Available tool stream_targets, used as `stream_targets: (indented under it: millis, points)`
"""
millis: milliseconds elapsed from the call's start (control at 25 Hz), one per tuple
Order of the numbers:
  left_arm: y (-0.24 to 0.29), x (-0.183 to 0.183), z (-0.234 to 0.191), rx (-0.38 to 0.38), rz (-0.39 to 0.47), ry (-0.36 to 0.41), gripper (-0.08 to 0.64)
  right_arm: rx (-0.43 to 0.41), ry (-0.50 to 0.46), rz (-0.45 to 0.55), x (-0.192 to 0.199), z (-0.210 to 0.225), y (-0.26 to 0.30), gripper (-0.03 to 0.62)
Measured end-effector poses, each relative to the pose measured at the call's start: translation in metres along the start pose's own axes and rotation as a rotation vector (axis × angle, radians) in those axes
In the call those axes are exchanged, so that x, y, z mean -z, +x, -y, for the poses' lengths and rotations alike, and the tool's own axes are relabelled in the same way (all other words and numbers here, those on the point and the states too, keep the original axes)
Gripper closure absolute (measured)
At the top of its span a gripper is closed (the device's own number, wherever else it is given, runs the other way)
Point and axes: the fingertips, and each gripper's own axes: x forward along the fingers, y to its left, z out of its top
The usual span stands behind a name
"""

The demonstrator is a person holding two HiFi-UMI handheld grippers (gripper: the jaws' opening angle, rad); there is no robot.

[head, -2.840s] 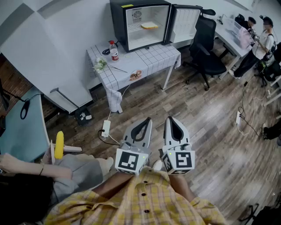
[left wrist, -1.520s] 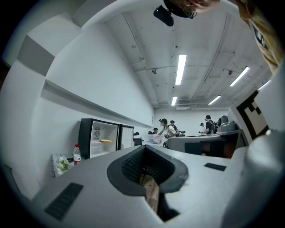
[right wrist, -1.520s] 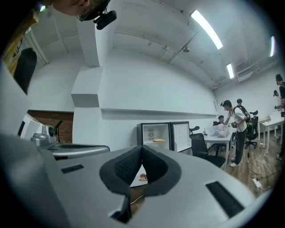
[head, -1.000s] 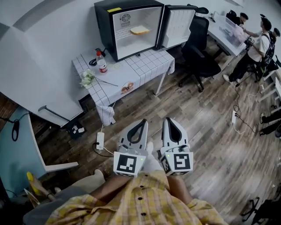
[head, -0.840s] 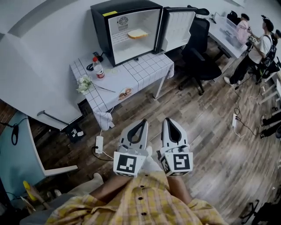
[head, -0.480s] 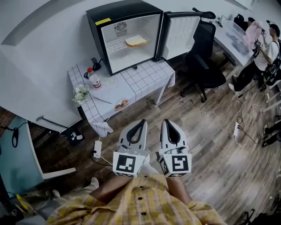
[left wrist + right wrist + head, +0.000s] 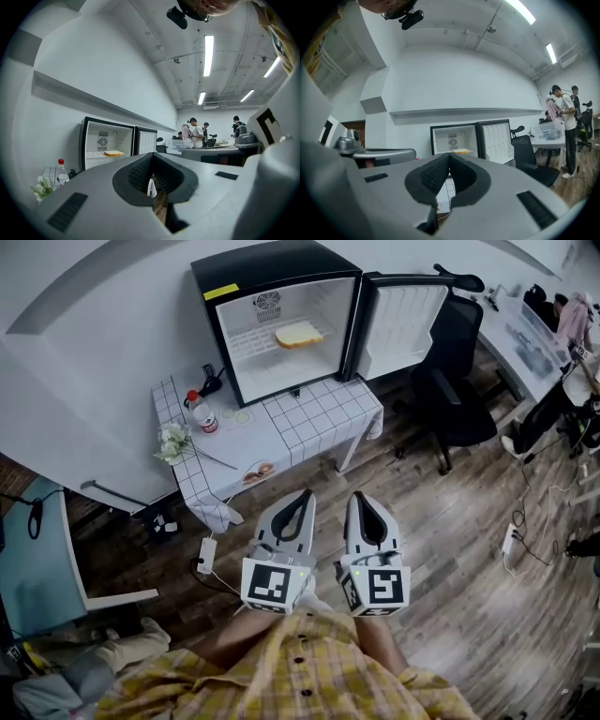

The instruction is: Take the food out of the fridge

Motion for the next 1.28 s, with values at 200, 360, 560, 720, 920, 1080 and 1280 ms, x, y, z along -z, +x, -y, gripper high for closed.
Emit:
stream_targets:
  millis: [200,360,560,720,920,1080,1280]
  points:
    - [0.013,0.004,-0.003,-0.016,-0.017,0.005,0.555,-0.015,0.016,-0.014,0.004,0.009,0.014,0.586]
    - [0.026,0.009,-0.016,-0.034,-0.028,0.003,0.555,-0.03,0.021,-0.022,0.009,0.011,0.033,0.586]
    - [0.053,0.007,-0.032,-0.035,-0.01,0.013,0.555,-0.038,0.004,-0.015,0.006,0.019,0.061,0.586]
    - [0.078,0.002,-0.05,-0.039,0.003,0.009,0.555,-0.038,-0.007,-0.011,0.0,0.025,0.091,0.586]
    - [0.116,-0.002,-0.082,-0.05,0.01,0.008,0.555,-0.054,-0.023,-0.015,-0.005,0.03,0.139,0.586]
    - [0.148,-0.007,-0.104,-0.046,0.011,0.005,0.555,-0.055,-0.029,-0.014,-0.011,0.036,0.176,0.586]
    - [0.18,-0.015,-0.129,-0.041,0.016,0.001,0.555,-0.054,-0.034,-0.016,-0.02,0.042,0.217,0.586]
